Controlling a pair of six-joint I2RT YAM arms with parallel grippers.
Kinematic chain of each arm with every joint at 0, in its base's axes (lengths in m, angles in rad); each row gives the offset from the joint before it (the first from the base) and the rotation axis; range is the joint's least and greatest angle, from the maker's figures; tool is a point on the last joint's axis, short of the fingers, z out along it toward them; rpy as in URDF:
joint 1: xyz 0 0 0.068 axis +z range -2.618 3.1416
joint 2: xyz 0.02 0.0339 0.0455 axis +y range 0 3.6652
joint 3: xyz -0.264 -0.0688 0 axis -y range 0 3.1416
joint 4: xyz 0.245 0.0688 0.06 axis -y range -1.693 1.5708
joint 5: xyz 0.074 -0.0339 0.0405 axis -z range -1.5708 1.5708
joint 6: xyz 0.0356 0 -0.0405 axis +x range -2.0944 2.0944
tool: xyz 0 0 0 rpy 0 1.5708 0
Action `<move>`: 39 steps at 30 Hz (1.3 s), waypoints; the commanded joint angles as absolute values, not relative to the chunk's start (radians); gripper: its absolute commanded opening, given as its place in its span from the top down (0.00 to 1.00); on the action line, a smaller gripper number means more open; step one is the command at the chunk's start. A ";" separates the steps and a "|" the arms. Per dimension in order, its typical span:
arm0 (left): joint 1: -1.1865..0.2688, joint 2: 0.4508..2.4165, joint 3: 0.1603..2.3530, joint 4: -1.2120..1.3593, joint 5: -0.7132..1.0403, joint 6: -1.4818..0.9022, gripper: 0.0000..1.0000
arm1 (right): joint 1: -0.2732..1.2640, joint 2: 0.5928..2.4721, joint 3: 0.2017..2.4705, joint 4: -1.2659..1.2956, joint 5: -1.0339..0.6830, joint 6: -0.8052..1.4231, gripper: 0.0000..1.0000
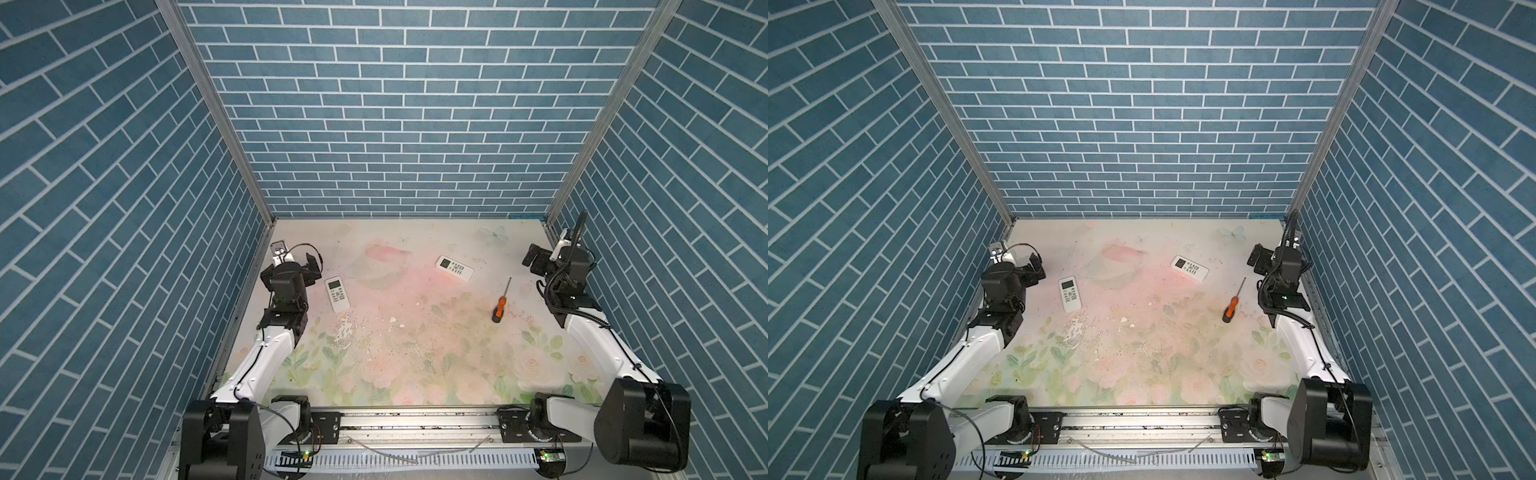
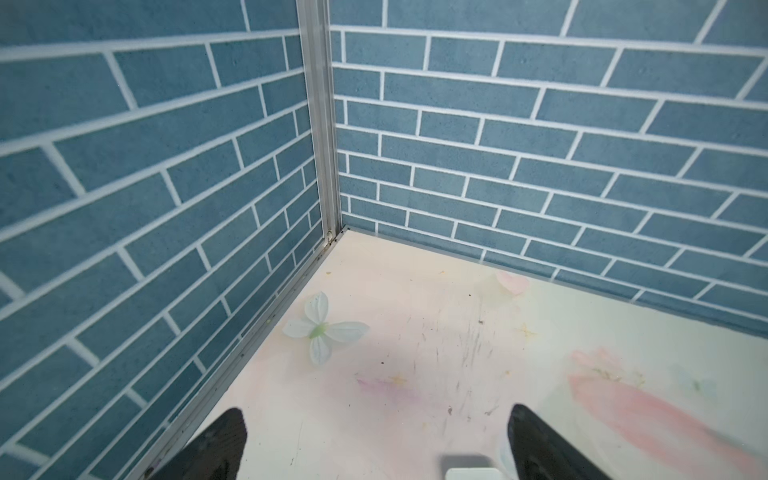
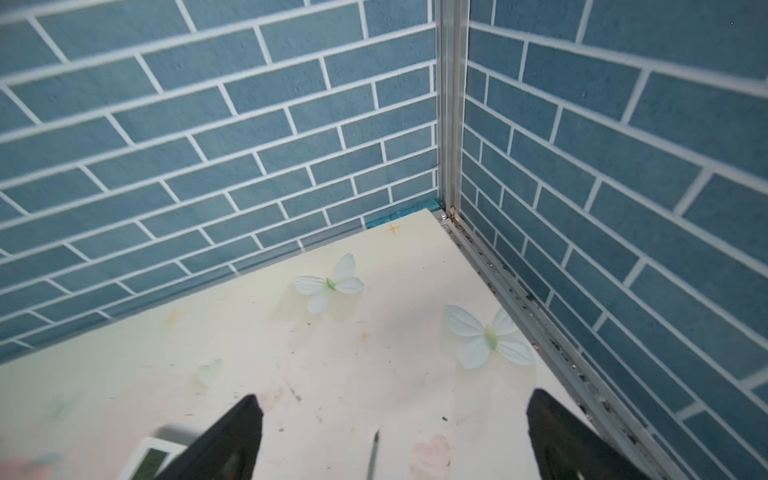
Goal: Unload the batteries from the remote control
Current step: 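Move left gripper over the nearer white remote while right arm reaches forward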
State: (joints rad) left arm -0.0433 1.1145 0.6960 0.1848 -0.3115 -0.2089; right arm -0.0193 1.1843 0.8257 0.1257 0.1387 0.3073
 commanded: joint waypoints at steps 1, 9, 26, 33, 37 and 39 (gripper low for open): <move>-0.038 1.181 0.807 -0.247 -0.261 -0.360 0.00 | 0.014 1.217 0.896 -0.179 0.111 0.426 0.01; -0.064 1.388 1.024 -0.529 -0.114 -0.458 0.00 | 0.234 1.306 1.031 -0.314 0.225 0.374 0.01; -0.190 1.755 1.224 -0.624 -0.115 -0.588 0.00 | 0.435 1.417 1.073 -0.288 0.215 0.347 0.12; -0.192 1.824 1.244 -0.613 -0.111 -0.589 0.00 | 0.445 1.415 1.060 -0.270 0.220 0.352 0.12; -0.192 1.864 1.266 -0.613 -0.100 -0.579 0.04 | 0.452 1.418 1.062 -0.268 0.216 0.354 0.14; -0.192 1.880 1.275 -0.617 -0.101 -0.577 0.06 | 0.456 1.417 1.060 -0.268 0.219 0.356 0.14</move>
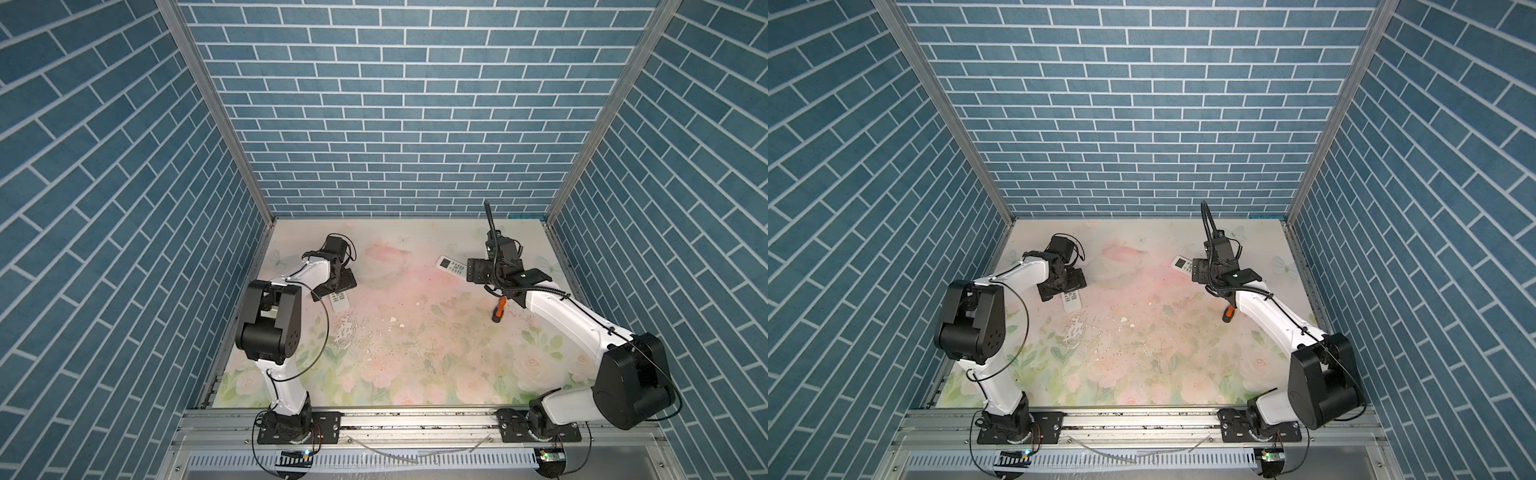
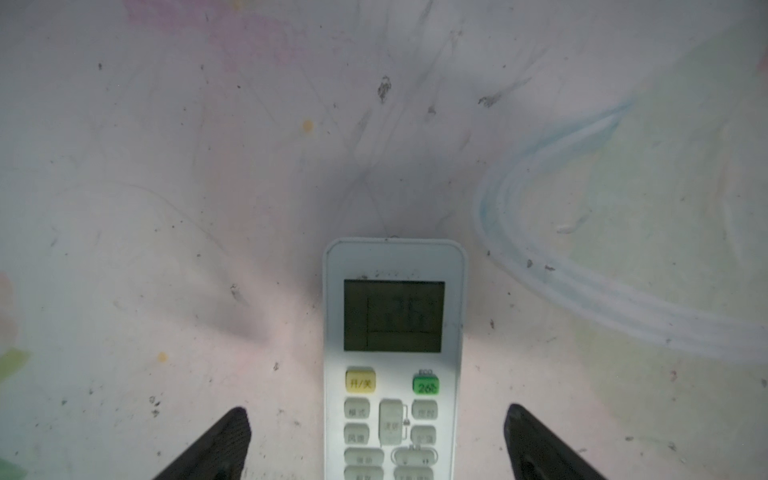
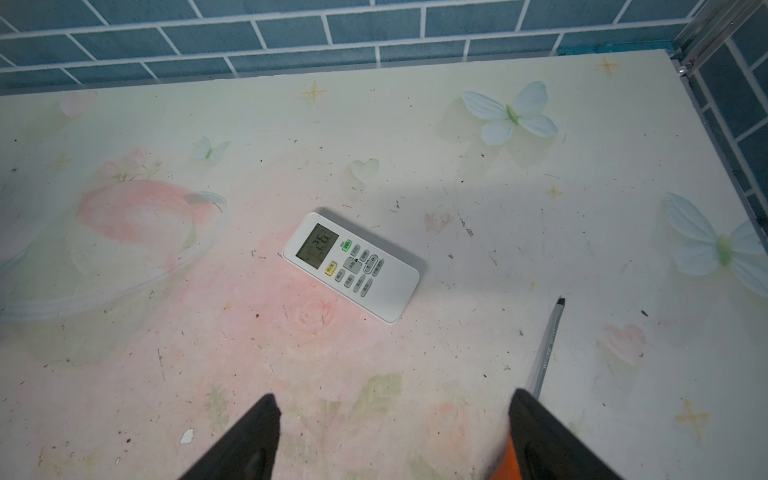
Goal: Unload the batteries from the remote control
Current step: 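Grasp the white remote with the left gripper and lift it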
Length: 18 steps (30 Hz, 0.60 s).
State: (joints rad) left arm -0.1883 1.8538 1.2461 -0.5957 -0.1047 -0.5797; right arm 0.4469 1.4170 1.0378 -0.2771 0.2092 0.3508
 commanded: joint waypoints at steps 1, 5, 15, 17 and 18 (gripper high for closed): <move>-0.192 1.889 1.277 -0.615 -0.100 -0.576 0.07 | 0.457 1.417 1.058 -0.268 0.219 0.356 0.14; -0.192 1.928 1.302 -0.628 -0.102 -0.571 0.13 | 0.463 1.417 1.053 -0.270 0.220 0.362 0.14; -0.192 1.952 1.303 -0.646 -0.107 -0.569 0.24 | 0.468 1.419 1.046 -0.265 0.221 0.360 0.15; -0.192 1.945 1.297 -0.659 -0.113 -0.568 0.24 | 0.469 1.423 1.045 -0.262 0.221 0.360 0.15; -0.192 1.943 1.296 -0.667 -0.119 -0.569 0.24 | 0.469 1.424 1.043 -0.259 0.221 0.363 0.15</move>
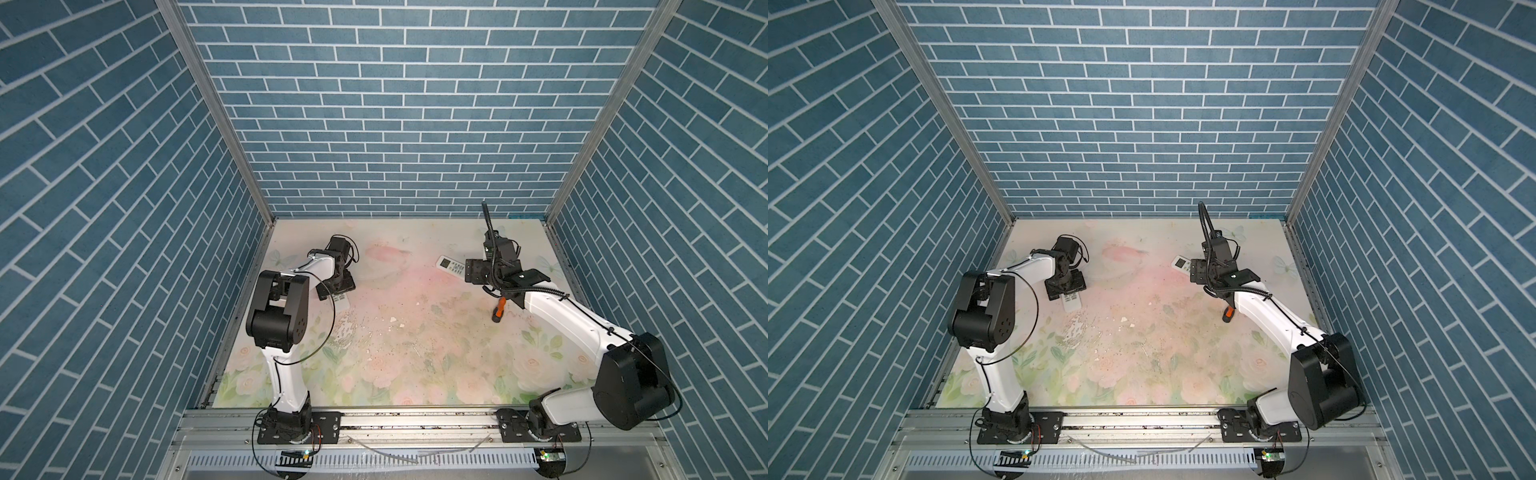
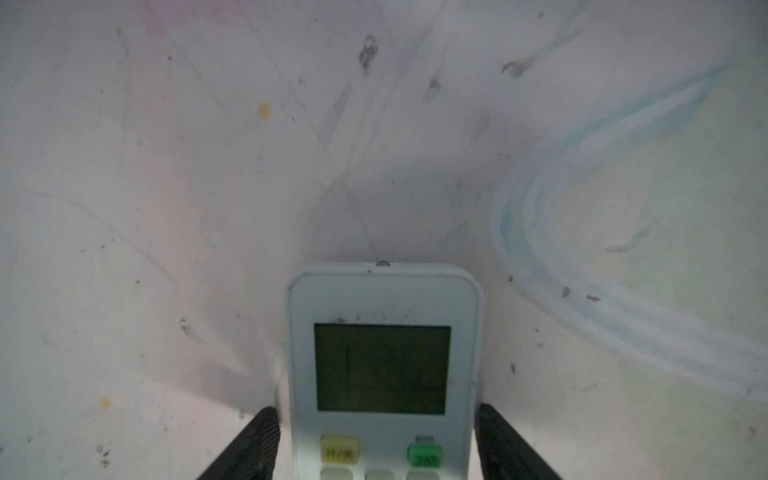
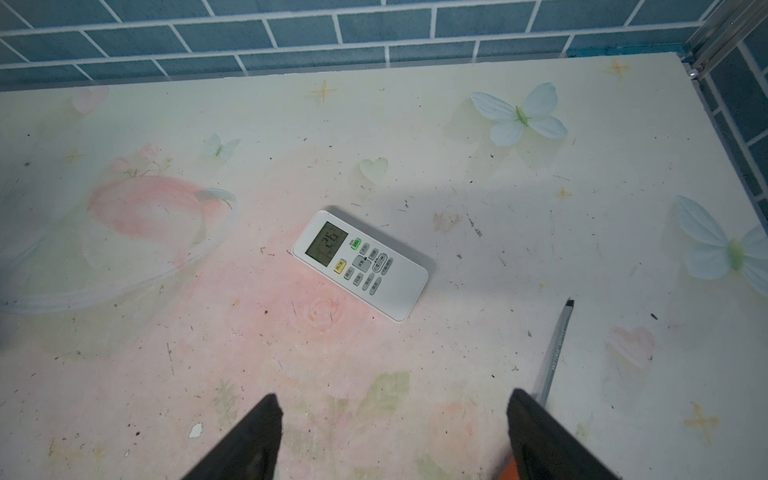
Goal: Unload the batteries from the remote control
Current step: 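Grasp the white remote with the left gripper and lift it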
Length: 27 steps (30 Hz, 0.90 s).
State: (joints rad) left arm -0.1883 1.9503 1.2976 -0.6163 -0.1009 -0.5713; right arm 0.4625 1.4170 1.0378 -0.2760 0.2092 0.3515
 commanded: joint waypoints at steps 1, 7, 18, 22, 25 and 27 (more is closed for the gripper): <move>-0.192 1.938 1.292 -0.676 -0.123 -0.567 0.24 | 0.469 1.424 1.042 -0.258 0.220 0.365 0.15; -0.193 1.925 1.268 -0.687 -0.137 -0.565 0.28 | 0.472 1.417 1.023 -0.241 0.214 0.371 0.15; -0.193 1.936 1.273 -0.682 -0.137 -0.566 0.40 | 0.479 1.404 1.008 -0.240 0.205 0.377 0.15; -0.192 1.925 1.264 -0.658 -0.093 -0.573 0.45 | 0.482 1.405 1.013 -0.248 0.197 0.375 0.15; -0.178 1.897 1.231 -0.589 0.016 -0.599 0.49 | 0.485 1.410 1.021 -0.247 0.171 0.369 0.11; -0.176 1.878 1.220 -0.559 0.062 -0.613 0.50 | 0.486 1.415 1.025 -0.245 0.153 0.369 0.02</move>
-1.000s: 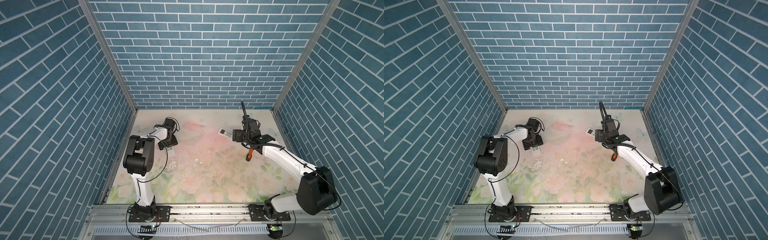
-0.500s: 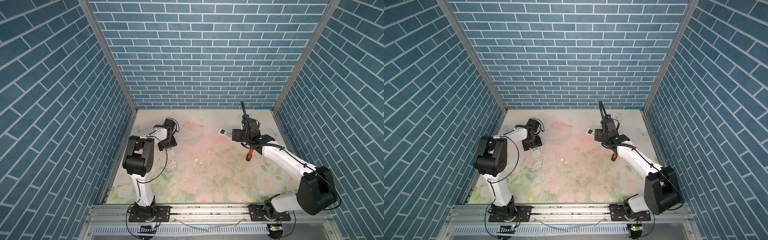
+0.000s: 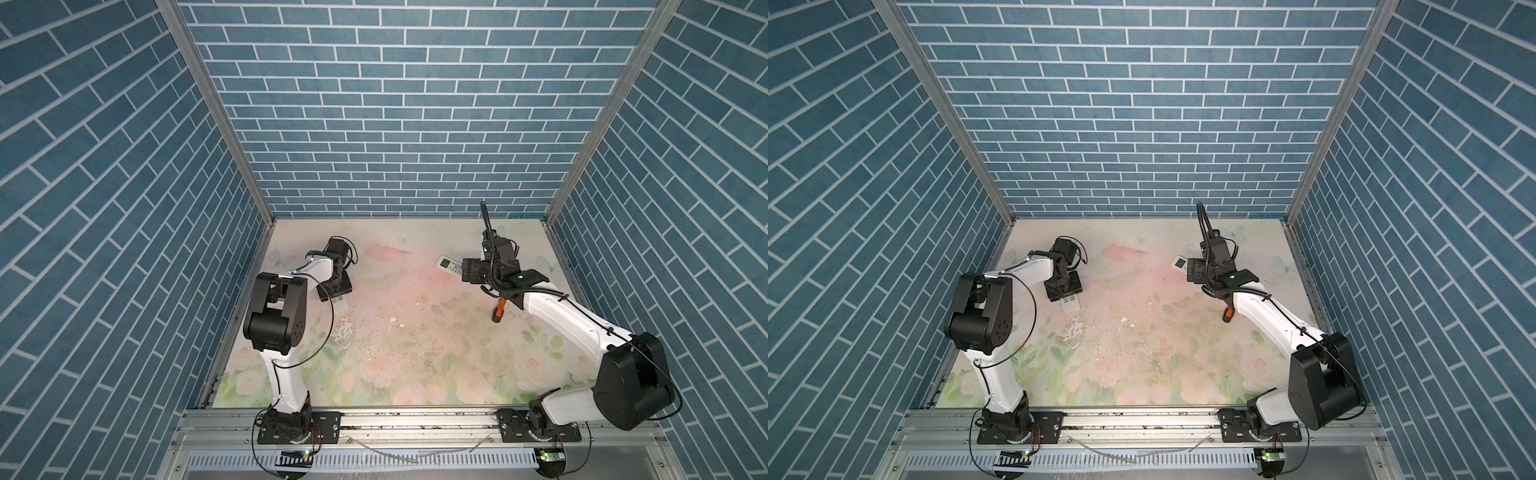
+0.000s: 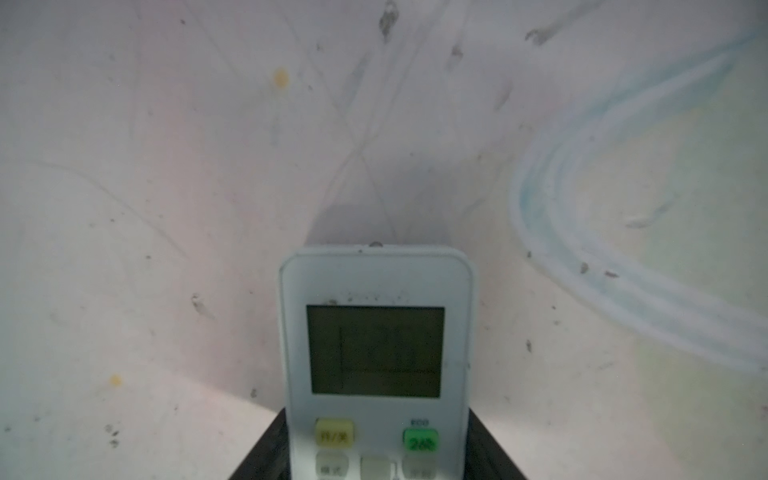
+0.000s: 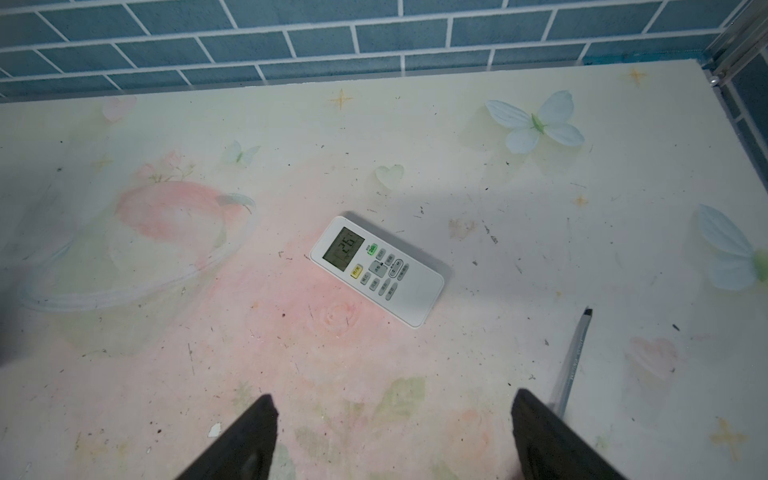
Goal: Unload the batteries from the remote control
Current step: 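Grasp the white remote with the left gripper and lift it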
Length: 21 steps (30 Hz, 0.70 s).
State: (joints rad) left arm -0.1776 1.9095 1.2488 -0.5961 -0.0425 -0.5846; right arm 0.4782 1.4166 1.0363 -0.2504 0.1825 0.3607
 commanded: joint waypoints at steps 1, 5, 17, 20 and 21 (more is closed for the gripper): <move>-0.177 1.871 1.217 -0.551 0.082 -0.619 0.51 | 0.488 1.417 1.029 -0.246 0.145 0.370 0.01; -0.176 1.835 1.195 -0.496 0.159 -0.652 0.54 | 0.494 1.430 1.039 -0.234 0.089 0.372 0.01; -0.211 1.694 1.075 -0.204 0.354 -0.864 0.56 | 0.567 1.516 1.102 -0.126 -0.109 0.437 0.43; -0.244 1.670 1.064 -0.122 0.367 -0.942 0.57 | 0.622 1.550 1.155 -0.147 -0.094 0.441 0.45; -0.253 1.664 1.058 -0.089 0.370 -0.969 0.57 | 0.635 1.557 1.166 -0.144 -0.069 0.450 0.45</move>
